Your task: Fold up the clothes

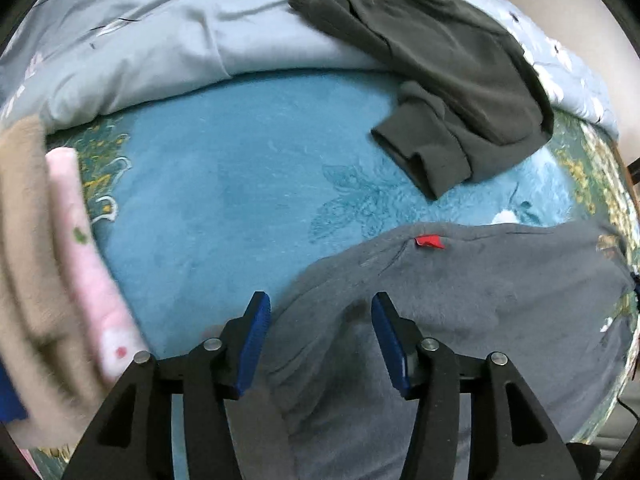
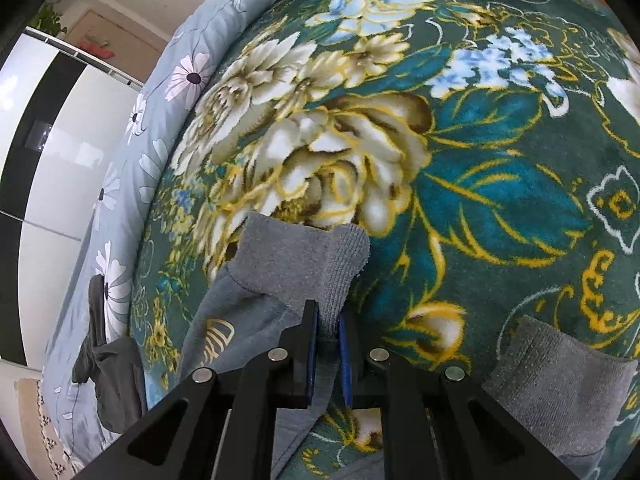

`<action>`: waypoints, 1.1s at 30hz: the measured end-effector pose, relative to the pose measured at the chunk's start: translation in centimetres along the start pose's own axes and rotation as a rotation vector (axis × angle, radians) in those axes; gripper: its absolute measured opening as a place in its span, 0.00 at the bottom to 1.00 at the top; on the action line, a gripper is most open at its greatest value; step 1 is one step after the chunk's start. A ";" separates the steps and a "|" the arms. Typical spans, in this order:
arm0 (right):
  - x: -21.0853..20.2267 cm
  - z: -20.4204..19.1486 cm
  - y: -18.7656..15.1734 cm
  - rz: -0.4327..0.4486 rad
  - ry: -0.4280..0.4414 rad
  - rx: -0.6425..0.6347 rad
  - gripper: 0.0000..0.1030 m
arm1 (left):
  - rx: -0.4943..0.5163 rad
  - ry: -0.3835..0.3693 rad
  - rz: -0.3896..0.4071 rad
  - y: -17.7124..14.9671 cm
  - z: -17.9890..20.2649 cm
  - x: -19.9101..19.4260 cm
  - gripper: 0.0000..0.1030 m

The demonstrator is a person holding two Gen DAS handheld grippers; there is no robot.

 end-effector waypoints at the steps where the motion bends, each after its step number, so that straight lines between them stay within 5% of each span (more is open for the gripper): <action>1: 0.0 -0.3 0.1 0.000 0.005 0.004 0.10 | 0.010 0.008 -0.005 0.0 0.1 0.2 0.52; 4: -0.5 -1.8 0.8 0.021 0.036 -0.016 0.10 | 0.036 0.057 -0.006 0.1 0.1 1.1 0.49; 8: -3.4 -5.2 2.6 0.120 0.170 -0.087 0.10 | 0.018 0.093 -0.009 0.5 0.0 1.9 0.12; 10: -5.4 -6.3 3.2 0.193 0.236 -0.128 0.10 | 0.059 0.117 0.043 0.8 0.6 1.2 0.08; 12: -6.5 -6.4 3.6 0.252 0.240 -0.170 0.10 | 0.093 0.113 0.090 1.1 0.9 0.4 0.08; 19: 1.5 0.2 0.8 0.041 -0.003 0.008 0.10 | 0.074 0.121 0.050 1.4 1.4 3.6 0.09; 25: 1.7 0.6 0.9 0.028 -0.031 -0.001 0.14 | 0.044 0.116 0.023 1.2 0.4 3.8 0.17; 28: 0.9 0.1 1.4 0.042 -0.043 -0.014 0.21 | 0.019 0.103 0.006 1.0 0.2 4.2 0.17; 30: 0.1 0.2 1.6 0.067 -0.043 -0.001 0.40 | 0.017 0.103 -0.002 0.8 0.1 4.2 0.19; 33: -1.8 0.7 1.7 0.101 -0.033 0.015 0.44 | 0.013 0.102 -0.011 0.6 0.0 3.9 0.30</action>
Point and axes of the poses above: each gripper's, at about its wrist camera, not at the fingertips, and x roughly the way its jaws point, z to its right, y to its top, the point moved 5 cm from there along x, roughly the way its jaws point, and after that the axes turned 7 degrees about z, right-handed, at the moved point
